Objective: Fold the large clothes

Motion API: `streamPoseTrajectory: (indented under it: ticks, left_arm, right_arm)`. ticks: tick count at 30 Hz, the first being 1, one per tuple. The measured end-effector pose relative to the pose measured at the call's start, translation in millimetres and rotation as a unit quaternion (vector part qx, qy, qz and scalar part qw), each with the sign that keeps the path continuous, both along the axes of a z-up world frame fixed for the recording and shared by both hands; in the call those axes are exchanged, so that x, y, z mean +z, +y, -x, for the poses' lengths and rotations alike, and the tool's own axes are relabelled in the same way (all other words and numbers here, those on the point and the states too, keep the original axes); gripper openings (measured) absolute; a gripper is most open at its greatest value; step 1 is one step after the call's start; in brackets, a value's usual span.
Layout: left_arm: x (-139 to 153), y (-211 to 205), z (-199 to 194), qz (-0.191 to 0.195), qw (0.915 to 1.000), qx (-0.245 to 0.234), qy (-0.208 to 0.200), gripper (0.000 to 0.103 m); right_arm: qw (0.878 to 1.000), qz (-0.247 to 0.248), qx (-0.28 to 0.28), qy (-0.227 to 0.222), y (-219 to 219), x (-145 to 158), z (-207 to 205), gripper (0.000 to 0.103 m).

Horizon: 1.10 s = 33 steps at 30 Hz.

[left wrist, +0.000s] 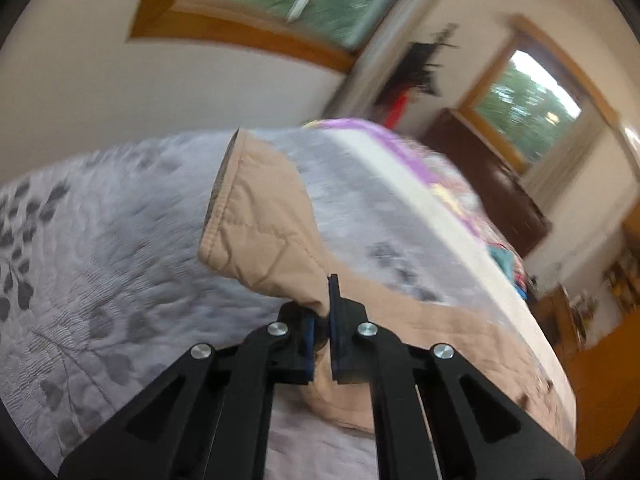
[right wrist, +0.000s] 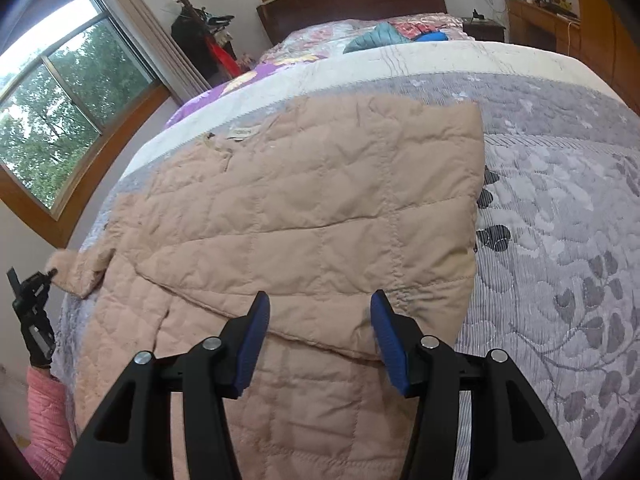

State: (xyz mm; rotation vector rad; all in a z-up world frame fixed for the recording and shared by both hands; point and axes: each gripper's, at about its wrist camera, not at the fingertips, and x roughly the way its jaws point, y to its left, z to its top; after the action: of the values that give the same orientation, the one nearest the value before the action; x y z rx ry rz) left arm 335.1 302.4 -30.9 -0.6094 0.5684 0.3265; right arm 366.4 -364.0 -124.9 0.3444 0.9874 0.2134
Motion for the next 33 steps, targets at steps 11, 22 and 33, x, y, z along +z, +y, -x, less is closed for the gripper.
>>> streamPoseTrajectory:
  ticks: [11,22,33]
  left_arm:
    - [51,-197,-24,-0.099,0.9736,-0.203,-0.033,0.003]
    - [8,-318,-59,-0.119,0.9444,-0.306,0.011,0.003]
    - [-17,-372,-41,-0.084,0.8677,-0.488,0.042,0.037]
  right_arm:
    - [0.999,0.000,-0.020,0.029,-7,-1,2,0.053]
    - [0.999,-0.006,-0.023,0.029,-13,0,3,0.053]
    - [0.999,-0.001,-0.019,0.028,-7,0,3,0.053]
